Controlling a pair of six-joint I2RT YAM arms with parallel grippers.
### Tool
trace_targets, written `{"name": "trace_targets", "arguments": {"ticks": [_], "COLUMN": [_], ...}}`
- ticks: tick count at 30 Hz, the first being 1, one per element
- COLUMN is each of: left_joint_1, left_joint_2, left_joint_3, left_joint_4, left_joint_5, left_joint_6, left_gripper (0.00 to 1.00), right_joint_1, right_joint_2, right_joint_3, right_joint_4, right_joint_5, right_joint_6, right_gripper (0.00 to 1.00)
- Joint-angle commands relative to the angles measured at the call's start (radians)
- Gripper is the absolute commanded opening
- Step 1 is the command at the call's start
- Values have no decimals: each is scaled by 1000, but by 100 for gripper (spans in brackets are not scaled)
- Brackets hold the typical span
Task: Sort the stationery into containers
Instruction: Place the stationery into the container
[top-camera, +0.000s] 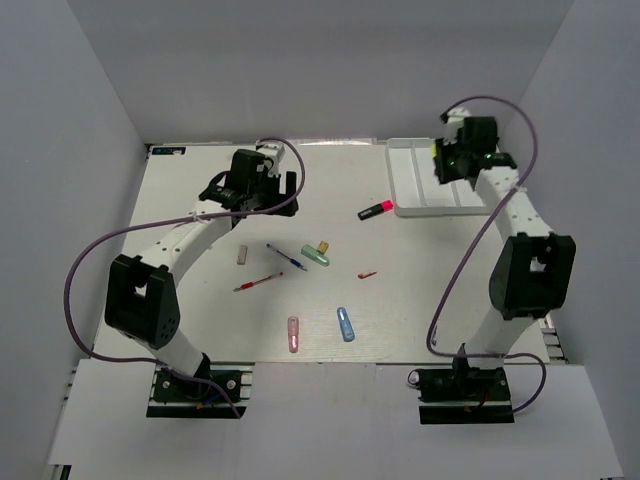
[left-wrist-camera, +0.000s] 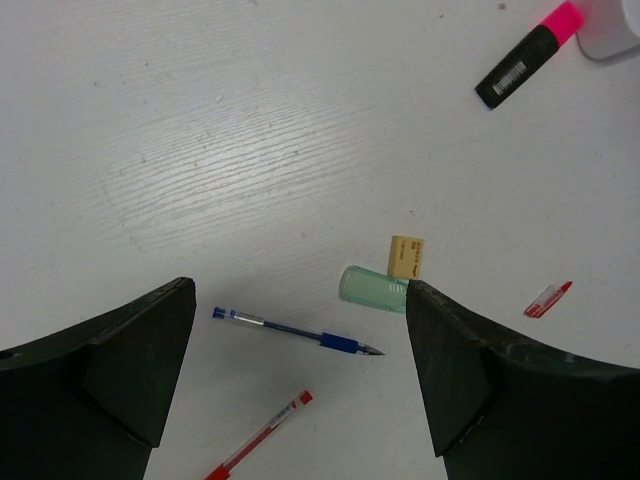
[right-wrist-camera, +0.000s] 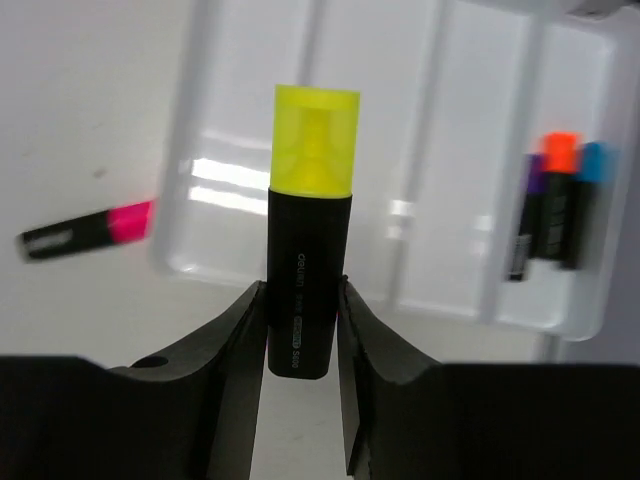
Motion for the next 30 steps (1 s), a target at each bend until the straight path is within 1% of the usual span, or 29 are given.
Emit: {"name": "trace_targets", "arguments": {"ticks": [1,2,3,4,5,6,9,13,19,29,30], "left_joint_1": [-4,-4,-4,-4,-4,-4,-4,-4,-4,-4,-4], "left_joint_2": [11,22,27,28,33,36,45,50,57,65,67], "left_joint_3": [56,57,63,65,65,66,74,65,56,48,48], "left_joint_4": [18,21,26,30,41,44,49,42,29,35,41], "left_joint_5": [75,83,89,110,122,127,127,121,119,116,116], "left_joint_6": [36,38,38,36,38,35,32,36,44,39,39], "left_gripper": [95,95,95,95,95,95,95,94,94,94,94], "right_joint_1": [-170,-192,-210,-250,-261,-279,-310,-330,-338,-339,-341], "right_joint_2": [123,198,241,281,365,402,500,539,606,691,698], "right_joint_3": [184,241,363,431,496,615,728,685,712,720,722], "right_joint_4": [-36,-50,-82,-105,-128,-160,-153,-57,5,98,109], "right_joint_5": [11,-4,-16,-21,-26,-38,-41,-38,-37,33,33], "right_joint_6": [-114,-155,-173,-193,-230,-241,-269,-298,-307,-333,-335], "right_gripper": [0,0,0,0,0,0,0,0,0,0,1]}}
